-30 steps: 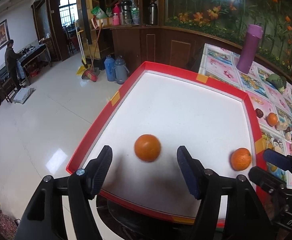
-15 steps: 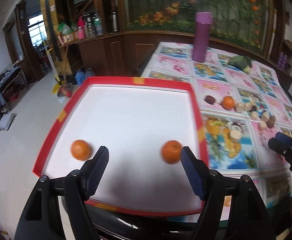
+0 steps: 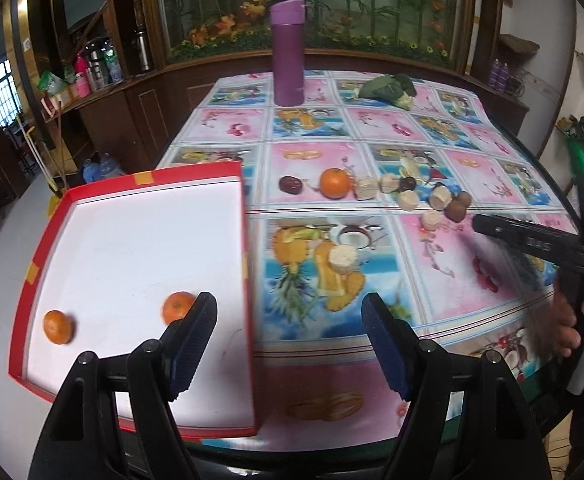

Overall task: Organize fruits
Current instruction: 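Grasp a brown round fruit with the right tool while the left grasps a beige piece, then carry both held items over the white tray and open both tools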

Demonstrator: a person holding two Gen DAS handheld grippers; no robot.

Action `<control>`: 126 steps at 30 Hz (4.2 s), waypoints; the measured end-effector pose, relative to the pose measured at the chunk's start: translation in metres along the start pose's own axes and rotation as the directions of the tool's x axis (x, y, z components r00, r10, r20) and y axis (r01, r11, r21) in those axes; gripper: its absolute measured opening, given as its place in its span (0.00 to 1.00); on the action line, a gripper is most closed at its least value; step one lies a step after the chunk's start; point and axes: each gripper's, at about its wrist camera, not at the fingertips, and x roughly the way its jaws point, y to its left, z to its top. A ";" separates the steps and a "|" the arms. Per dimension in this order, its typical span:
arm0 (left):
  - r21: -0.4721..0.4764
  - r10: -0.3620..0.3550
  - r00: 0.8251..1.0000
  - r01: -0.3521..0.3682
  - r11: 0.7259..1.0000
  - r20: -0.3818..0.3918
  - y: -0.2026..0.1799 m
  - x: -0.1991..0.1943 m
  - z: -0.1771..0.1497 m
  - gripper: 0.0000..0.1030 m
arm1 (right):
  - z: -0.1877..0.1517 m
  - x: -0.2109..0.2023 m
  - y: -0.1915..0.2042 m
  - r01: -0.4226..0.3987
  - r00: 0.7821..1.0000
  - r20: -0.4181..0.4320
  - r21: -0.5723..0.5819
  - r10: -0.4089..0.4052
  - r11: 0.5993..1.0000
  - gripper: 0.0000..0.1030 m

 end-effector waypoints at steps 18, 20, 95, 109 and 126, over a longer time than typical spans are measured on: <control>0.019 -0.027 0.992 0.030 0.999 -0.121 -0.031 0.049 0.016 0.72 | 0.020 0.041 0.006 0.049 0.999 -0.007 -0.090 -0.050 0.995 0.33; 0.014 -0.027 0.990 0.029 0.999 -0.135 -0.032 0.056 0.017 0.72 | 0.021 0.041 0.005 0.048 0.999 0.000 -0.092 -0.049 0.995 0.26; -0.342 0.178 0.980 -0.138 0.930 0.087 0.157 0.012 0.009 0.26 | 0.025 0.039 0.179 -0.207 0.973 0.057 -0.202 0.222 0.957 0.27; -0.318 0.167 0.986 -0.159 0.935 -0.003 0.194 0.048 0.025 0.26 | 0.028 0.108 0.277 -0.228 0.972 -0.122 -0.294 0.200 0.928 0.27; -0.326 0.173 0.974 -0.213 0.921 -0.146 0.205 0.076 0.025 0.46 | 0.027 0.124 0.279 -0.205 0.971 -0.185 -0.302 0.154 0.931 0.27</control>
